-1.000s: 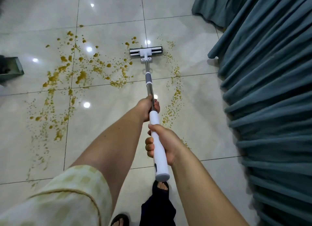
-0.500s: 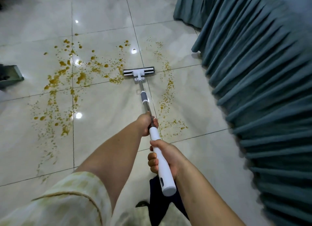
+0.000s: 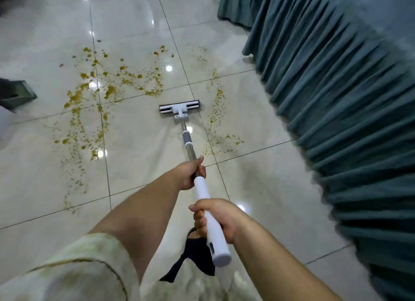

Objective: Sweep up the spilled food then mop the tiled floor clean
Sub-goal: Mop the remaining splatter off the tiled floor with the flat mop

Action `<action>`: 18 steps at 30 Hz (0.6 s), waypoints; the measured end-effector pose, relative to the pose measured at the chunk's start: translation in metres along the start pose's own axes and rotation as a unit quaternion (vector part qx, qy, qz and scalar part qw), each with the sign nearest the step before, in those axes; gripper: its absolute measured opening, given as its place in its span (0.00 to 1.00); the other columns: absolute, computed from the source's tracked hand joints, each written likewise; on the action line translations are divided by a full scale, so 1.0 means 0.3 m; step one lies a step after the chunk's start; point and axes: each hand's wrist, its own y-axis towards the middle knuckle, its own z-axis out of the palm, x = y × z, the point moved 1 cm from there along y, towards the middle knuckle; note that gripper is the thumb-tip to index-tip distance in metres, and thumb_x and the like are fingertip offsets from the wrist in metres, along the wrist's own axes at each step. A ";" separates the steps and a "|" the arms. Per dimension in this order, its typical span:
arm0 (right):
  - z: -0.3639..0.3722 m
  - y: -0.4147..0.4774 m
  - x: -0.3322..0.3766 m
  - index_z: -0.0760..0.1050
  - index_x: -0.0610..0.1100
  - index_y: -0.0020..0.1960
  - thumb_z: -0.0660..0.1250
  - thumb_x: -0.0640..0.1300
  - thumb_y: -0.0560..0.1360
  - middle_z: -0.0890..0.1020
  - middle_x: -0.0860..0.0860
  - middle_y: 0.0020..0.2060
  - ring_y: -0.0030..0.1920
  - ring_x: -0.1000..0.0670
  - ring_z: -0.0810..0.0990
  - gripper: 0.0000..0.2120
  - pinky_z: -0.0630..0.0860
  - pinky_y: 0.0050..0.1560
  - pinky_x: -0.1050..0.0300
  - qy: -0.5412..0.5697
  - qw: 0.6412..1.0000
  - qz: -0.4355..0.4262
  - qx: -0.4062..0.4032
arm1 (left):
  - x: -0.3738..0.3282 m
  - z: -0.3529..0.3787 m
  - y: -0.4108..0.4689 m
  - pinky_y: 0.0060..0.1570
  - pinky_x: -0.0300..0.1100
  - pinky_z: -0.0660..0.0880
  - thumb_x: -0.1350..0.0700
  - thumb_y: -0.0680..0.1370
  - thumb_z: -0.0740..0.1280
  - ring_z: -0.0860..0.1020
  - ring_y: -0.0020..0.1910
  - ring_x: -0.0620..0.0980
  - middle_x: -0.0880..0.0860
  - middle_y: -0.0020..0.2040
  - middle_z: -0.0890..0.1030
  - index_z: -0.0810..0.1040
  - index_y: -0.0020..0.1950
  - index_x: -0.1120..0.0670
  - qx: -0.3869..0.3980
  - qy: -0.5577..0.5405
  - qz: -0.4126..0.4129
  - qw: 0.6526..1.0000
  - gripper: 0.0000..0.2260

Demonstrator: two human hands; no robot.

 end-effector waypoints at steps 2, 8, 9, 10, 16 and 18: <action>-0.016 -0.057 -0.090 0.69 0.40 0.42 0.65 0.35 0.74 0.70 0.50 0.23 0.20 0.53 0.67 0.05 0.66 0.32 0.61 0.013 1.000 -0.015 0.001 | 0.090 -0.006 -0.050 0.23 0.34 0.70 0.54 0.80 0.65 0.68 0.22 0.45 0.51 0.32 0.68 0.65 0.45 0.56 0.001 0.007 0.007 1.000 0.10; -0.115 -0.210 -0.437 0.67 0.40 0.42 0.61 0.33 0.75 0.68 0.49 0.25 0.19 0.54 0.66 0.05 0.65 0.20 0.66 0.058 0.997 -0.056 -0.001 | 0.441 -0.007 -0.193 0.22 0.32 0.66 0.50 0.83 0.57 0.65 0.26 0.46 0.52 0.33 0.66 0.63 0.45 0.56 -0.043 -0.006 0.040 0.998 0.12; -0.141 -0.234 -0.512 0.67 0.40 0.42 0.61 0.33 0.75 0.68 0.49 0.25 0.19 0.54 0.66 0.05 0.65 0.19 0.66 0.058 0.997 -0.056 -0.001 | 0.521 -0.013 -0.218 0.21 0.32 0.66 0.50 0.83 0.56 0.65 0.26 0.46 0.52 0.33 0.66 0.63 0.45 0.56 -0.048 -0.013 0.042 0.998 0.12; -0.169 -0.257 -0.588 0.68 0.40 0.42 0.61 0.33 0.74 0.69 0.49 0.25 0.19 0.54 0.67 0.05 0.65 0.19 0.66 0.057 0.997 -0.054 0.000 | 0.605 -0.020 -0.240 0.21 0.31 0.66 0.51 0.83 0.56 0.65 0.26 0.46 0.52 0.34 0.67 0.63 0.45 0.57 -0.052 -0.016 0.044 0.998 0.11; -0.308 -0.408 -0.979 0.67 0.41 0.43 0.61 0.33 0.74 0.69 0.50 0.25 0.19 0.54 0.68 0.05 0.66 0.19 0.66 0.060 0.997 -0.044 0.015 | 1.042 -0.028 -0.409 0.20 0.30 0.66 0.50 0.82 0.58 0.67 0.20 0.45 0.52 0.33 0.67 0.64 0.46 0.57 -0.044 -0.084 0.034 0.995 0.11; -0.318 -0.475 -1.067 0.68 0.40 0.43 0.61 0.33 0.74 0.69 0.50 0.25 0.19 0.54 0.68 0.05 0.67 0.19 0.66 0.068 0.996 -0.047 0.016 | 1.135 -0.025 -0.480 0.20 0.30 0.67 0.51 0.83 0.58 0.67 0.18 0.45 0.52 0.32 0.67 0.63 0.45 0.56 -0.030 -0.086 0.031 0.995 0.11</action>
